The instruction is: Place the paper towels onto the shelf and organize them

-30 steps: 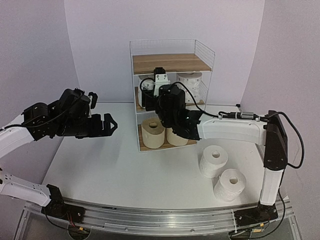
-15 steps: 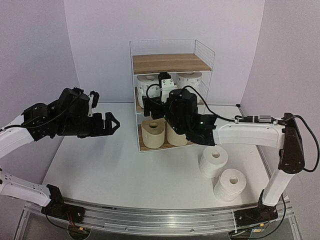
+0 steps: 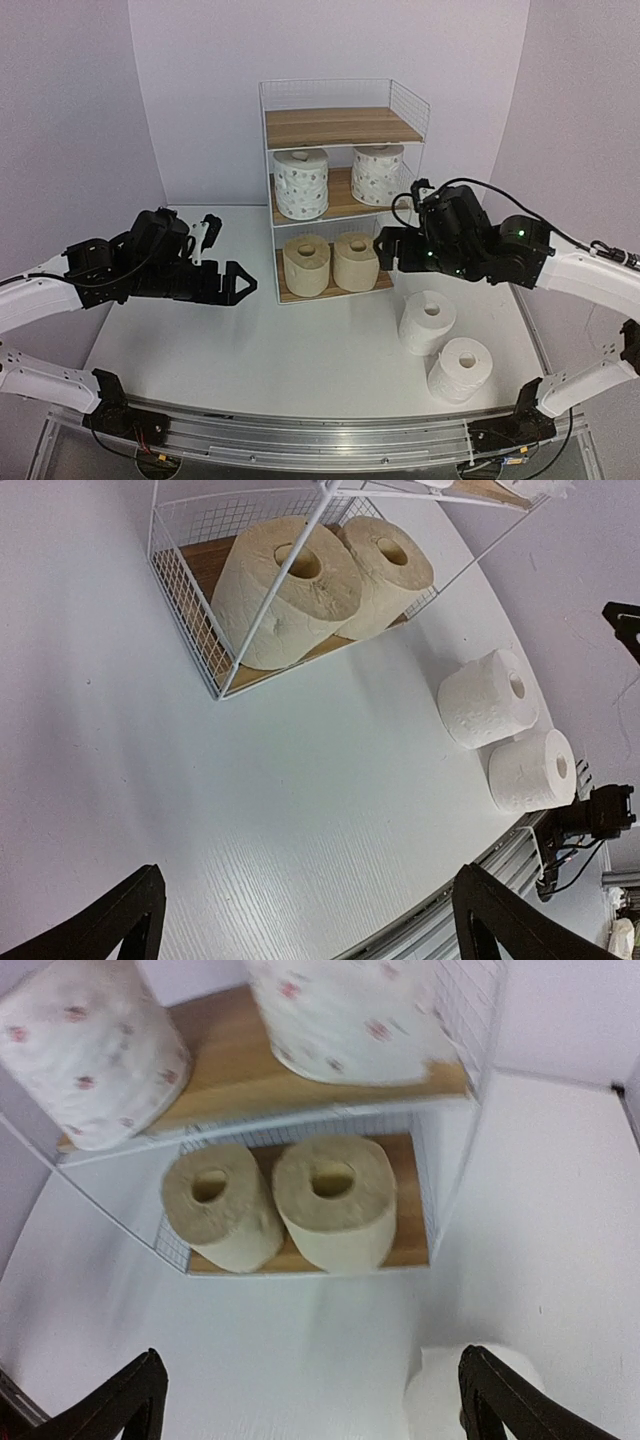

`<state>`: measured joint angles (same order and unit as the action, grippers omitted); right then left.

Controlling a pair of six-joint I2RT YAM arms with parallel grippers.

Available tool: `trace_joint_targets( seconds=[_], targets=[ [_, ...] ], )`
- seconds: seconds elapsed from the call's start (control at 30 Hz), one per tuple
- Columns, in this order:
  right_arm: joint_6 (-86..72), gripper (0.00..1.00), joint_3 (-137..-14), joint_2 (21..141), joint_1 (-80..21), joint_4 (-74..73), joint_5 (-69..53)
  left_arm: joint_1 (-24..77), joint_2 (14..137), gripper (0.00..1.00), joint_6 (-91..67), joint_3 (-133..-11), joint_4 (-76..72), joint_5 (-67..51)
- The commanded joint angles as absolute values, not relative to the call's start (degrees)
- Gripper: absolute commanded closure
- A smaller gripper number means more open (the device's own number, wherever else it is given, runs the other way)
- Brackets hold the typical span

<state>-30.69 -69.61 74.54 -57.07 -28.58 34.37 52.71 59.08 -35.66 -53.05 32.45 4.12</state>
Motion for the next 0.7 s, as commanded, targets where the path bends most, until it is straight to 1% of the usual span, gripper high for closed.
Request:
trace_joint_targets(
  seconds=[0.0, 0.13, 0.2, 0.33, 0.4, 0.5, 0.67],
  targets=[
    [-46.96, 0.06, -66.96, 73.31, -44.74, -47.75, 19.09, 52.73, 57.78, 0.0, -34.52, -51.93, 26.07, 0.18],
    [-47.25, 0.07, -63.26, 73.82, -38.9, -48.38, 16.1, 52.73, 58.73, 0.0, -35.57, -50.73, 25.19, -1.82],
    [-46.62, 0.09, -61.53, 75.11, -34.24, -48.04, 14.07, 52.73, 59.09, 0.0, -35.76, -49.85, 24.18, -3.18],
    [-42.48, 0.12, -61.71, 79.04, -31.37, -46.4, 12.82, 52.73, 58.95, 0.0, -34.82, -48.16, 21.79, -5.59],
    [-41.34, 0.15, -61.17, 80.71, -29.92, -45.29, 10.95, 52.74, 59.01, 0.0, -34.11, -47.72, 20.9, -6.08],
    [-41.07, 0.24, -59.14, 82.53, -28.08, -42.7, 7.72, 52.74, 59.29, 0.01, -33.24, -47.36, 20.14, -6.59],
    [-41.02, 0.29, -56.06, 82.81, -27.9, -41.76, 6.09, 52.73, 59.21, 0.0, -30.94, -46.26, 18.52, -7.47]
  ],
)
